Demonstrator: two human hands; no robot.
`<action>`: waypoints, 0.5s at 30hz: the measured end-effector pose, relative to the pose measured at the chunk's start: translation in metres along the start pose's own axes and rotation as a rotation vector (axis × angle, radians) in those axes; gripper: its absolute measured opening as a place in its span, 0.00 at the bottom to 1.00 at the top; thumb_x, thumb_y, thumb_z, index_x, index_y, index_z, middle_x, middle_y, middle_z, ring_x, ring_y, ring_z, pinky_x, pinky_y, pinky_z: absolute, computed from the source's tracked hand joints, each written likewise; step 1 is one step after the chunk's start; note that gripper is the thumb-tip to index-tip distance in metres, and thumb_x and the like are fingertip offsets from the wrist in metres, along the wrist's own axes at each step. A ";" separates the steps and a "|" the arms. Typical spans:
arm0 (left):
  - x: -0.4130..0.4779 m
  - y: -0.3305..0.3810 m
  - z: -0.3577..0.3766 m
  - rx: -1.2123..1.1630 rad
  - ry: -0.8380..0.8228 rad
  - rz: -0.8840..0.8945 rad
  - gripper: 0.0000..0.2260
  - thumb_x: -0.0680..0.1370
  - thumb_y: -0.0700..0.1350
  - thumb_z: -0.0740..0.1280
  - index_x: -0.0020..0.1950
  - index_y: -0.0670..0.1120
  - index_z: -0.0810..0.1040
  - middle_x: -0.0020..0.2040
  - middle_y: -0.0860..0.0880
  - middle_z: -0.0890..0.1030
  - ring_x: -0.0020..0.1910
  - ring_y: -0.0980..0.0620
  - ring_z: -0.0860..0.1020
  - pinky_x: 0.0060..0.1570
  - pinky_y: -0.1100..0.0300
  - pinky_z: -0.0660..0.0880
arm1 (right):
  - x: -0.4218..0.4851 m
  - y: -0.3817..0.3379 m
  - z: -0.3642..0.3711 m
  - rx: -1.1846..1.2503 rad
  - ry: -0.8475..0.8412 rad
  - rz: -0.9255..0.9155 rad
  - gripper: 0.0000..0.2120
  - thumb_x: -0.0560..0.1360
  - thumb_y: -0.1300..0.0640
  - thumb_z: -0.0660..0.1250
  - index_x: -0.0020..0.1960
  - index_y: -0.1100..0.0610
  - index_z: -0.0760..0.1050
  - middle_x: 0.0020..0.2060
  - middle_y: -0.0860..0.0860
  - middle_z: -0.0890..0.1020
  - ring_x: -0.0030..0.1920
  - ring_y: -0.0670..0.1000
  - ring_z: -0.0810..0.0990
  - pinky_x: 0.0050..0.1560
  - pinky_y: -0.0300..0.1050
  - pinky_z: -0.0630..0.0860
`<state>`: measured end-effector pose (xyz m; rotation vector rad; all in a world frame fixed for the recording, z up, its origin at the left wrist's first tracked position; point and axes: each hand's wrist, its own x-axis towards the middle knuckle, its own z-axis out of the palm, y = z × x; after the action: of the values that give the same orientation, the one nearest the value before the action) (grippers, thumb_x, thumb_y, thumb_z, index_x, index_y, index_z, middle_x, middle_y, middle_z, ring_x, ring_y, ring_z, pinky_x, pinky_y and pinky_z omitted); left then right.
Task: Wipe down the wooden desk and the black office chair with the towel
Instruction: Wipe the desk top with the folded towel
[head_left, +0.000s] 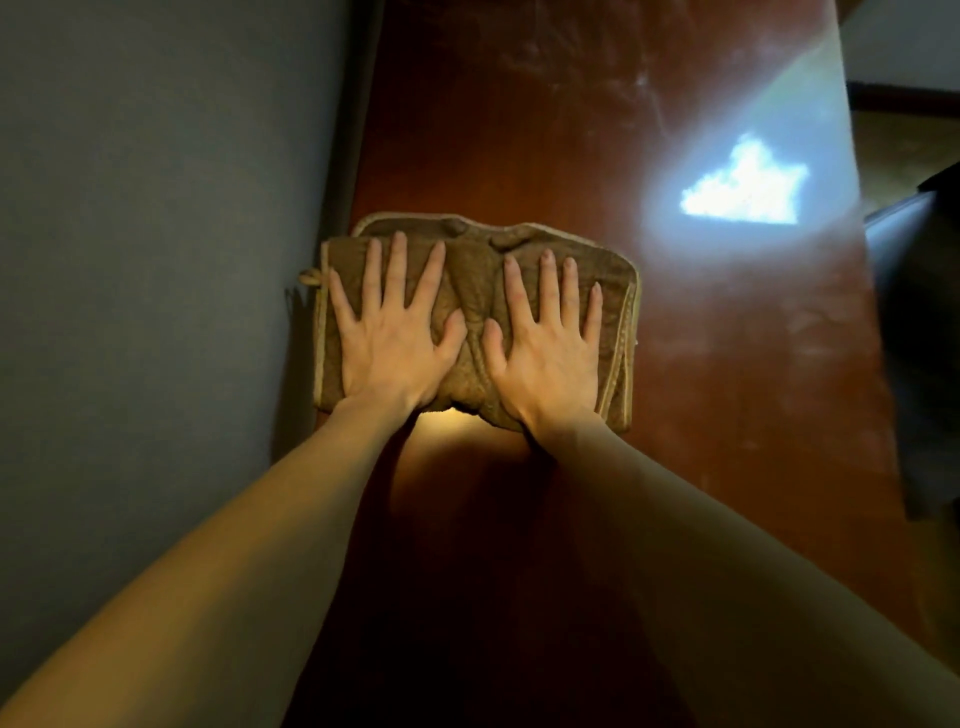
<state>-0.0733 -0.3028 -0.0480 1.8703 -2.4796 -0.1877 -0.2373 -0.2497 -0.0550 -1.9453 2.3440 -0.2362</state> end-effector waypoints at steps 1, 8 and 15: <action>-0.011 -0.001 0.001 0.002 -0.003 0.005 0.32 0.81 0.65 0.45 0.84 0.57 0.45 0.85 0.46 0.45 0.83 0.44 0.43 0.77 0.32 0.42 | -0.013 -0.001 0.001 0.000 0.005 0.003 0.32 0.81 0.39 0.49 0.83 0.49 0.54 0.82 0.58 0.55 0.82 0.60 0.48 0.79 0.66 0.46; -0.094 0.000 0.004 -0.002 -0.017 -0.028 0.32 0.82 0.65 0.48 0.84 0.57 0.46 0.85 0.46 0.46 0.83 0.44 0.43 0.77 0.32 0.43 | -0.082 -0.003 -0.004 -0.019 -0.049 -0.036 0.33 0.81 0.39 0.49 0.83 0.49 0.52 0.82 0.58 0.52 0.82 0.60 0.46 0.79 0.66 0.46; -0.137 0.000 0.009 0.005 -0.010 -0.047 0.32 0.82 0.64 0.49 0.84 0.56 0.47 0.85 0.45 0.46 0.83 0.43 0.44 0.77 0.32 0.44 | -0.121 -0.005 -0.004 -0.014 -0.083 -0.047 0.33 0.82 0.39 0.49 0.83 0.48 0.50 0.82 0.58 0.51 0.82 0.60 0.44 0.79 0.66 0.45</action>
<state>-0.0364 -0.1704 -0.0506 1.9352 -2.4462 -0.1928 -0.2106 -0.1318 -0.0545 -1.9785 2.2561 -0.1405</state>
